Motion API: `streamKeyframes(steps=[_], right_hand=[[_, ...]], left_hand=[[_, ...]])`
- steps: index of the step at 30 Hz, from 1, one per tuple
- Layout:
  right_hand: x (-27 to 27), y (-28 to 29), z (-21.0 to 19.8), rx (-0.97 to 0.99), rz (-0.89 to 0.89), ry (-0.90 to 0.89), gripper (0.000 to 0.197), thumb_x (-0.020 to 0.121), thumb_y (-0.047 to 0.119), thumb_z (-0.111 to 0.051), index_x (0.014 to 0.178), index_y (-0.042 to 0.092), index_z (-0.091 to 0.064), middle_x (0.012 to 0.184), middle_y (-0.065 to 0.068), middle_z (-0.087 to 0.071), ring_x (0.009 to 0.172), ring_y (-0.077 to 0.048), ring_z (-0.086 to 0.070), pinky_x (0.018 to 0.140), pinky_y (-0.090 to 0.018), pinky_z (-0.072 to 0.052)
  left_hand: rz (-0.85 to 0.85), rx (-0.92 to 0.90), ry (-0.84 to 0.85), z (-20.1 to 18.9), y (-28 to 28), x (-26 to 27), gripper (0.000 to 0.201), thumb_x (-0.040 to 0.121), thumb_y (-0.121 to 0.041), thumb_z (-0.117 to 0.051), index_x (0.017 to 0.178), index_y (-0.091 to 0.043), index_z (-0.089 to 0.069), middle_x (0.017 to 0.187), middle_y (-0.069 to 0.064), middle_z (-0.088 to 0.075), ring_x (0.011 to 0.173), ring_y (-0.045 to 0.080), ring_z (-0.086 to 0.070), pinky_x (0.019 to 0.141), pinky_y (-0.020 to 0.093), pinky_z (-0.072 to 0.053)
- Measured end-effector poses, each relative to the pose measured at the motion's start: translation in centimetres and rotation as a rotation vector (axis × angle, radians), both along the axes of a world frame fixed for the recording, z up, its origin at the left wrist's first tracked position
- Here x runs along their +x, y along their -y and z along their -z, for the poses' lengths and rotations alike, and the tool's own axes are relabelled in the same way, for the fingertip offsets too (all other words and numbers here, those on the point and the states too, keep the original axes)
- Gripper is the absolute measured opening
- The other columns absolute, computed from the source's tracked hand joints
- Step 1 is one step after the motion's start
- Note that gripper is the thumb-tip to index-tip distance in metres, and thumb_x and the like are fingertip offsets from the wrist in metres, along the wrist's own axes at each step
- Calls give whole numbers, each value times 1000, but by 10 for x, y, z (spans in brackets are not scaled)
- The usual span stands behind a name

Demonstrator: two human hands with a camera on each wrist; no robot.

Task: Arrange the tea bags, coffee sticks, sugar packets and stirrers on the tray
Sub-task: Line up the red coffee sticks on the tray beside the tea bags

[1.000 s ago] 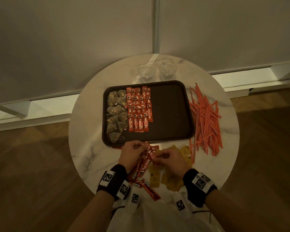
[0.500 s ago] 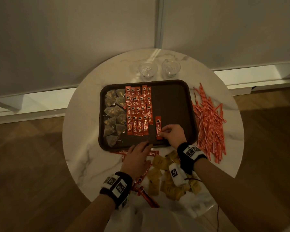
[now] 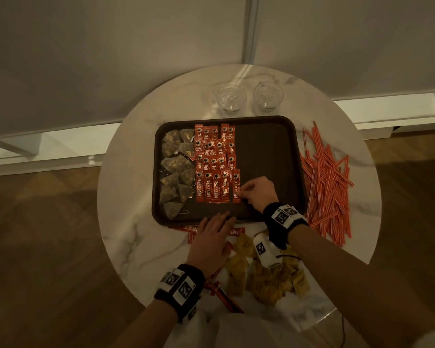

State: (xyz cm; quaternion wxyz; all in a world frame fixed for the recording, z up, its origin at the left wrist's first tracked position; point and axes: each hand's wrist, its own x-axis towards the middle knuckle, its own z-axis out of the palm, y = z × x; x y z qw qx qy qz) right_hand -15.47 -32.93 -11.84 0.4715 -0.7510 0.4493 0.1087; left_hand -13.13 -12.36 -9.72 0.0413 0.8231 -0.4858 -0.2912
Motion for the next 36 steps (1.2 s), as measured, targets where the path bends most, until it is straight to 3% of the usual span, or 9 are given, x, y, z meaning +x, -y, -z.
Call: streamKeyframes(steps=[8, 16, 21, 24, 27, 29, 31, 32, 36], right_hand=[[3, 0, 0, -23, -33, 13, 18, 83, 26, -78, 69, 29, -67, 80, 5, -72, 78, -9, -68, 81, -37, -60], [5, -1, 0, -35, -41, 18, 15, 85, 28, -76, 71, 27, -68, 78, 5, -72, 76, -9, -68, 79, -37, -60], [-3, -3, -7, -11, -9, 68, 11, 86, 28, -75, 80, 19, -72, 78, 2, -71, 76, -10, -67, 78, -32, -59], [-16, -9, -21, -5, -8, 150, 11, 90, 26, -71, 84, 18, -71, 76, 0, -69, 70, -8, -63, 68, -23, -55], [-37, -23, -33, 43, 0, 233, 11, 94, 22, -65, 89, 14, -71, 77, -1, -70, 65, -3, -62, 59, -14, -50], [-54, -36, -42, 67, -12, 261, 13, 95, 20, -64, 87, 14, -72, 75, 0, -70, 61, 2, -61, 60, -12, -49], [-73, -51, -48, 96, -41, 272, 15, 95, 21, -63, 85, 14, -72, 73, 1, -70, 61, 1, -61, 61, -13, -50], [-82, -59, -50, 110, -63, 269, 16, 95, 22, -63, 85, 14, -72, 71, 2, -70, 60, 0, -61, 61, -13, -50], [-115, -92, -47, 75, -283, 172, 28, 97, 24, -61, 69, 23, -68, 63, 4, -66, 51, -2, -57, 57, -17, -49]], left_hand=[[10, -10, -14, 1, -2, 1, 78, 93, -25, -52, 157, -29, -9, 165, -3, -6, 152, 16, -4, 119, 36, 8], [1, -44, -23, 6, -4, 0, 75, 94, -28, -51, 157, -29, -10, 165, -4, -7, 152, 16, -5, 120, 37, 7], [-59, -110, -106, 2, -4, 6, 66, 97, -25, -52, 155, -28, -21, 163, -6, -17, 151, 13, -11, 122, 38, -2], [-181, -231, -148, -3, -13, 11, 53, 97, -20, -53, 148, -26, -40, 156, -6, -35, 145, 11, -26, 122, 39, -14], [-303, -347, -159, -5, -35, 15, 36, 92, -16, -55, 127, -21, -61, 133, -3, -59, 123, 14, -51, 109, 42, -39], [-389, -424, -152, -8, -51, 13, 29, 89, -15, -54, 115, -16, -68, 115, -1, -67, 104, 11, -58, 96, 32, -47], [-487, -479, -134, -12, -68, 8, 22, 91, -11, -56, 108, -13, -71, 104, -1, -69, 91, 5, -57, 86, 12, -43], [-537, -470, -122, -13, -77, 6, 20, 93, -9, -58, 107, -13, -71, 101, -3, -68, 88, 4, -56, 81, 9, -40], [-660, -349, -122, -6, -111, -8, 16, 94, -10, -58, 103, -16, -69, 93, -7, -62, 83, 9, -55, 75, 22, -41]])
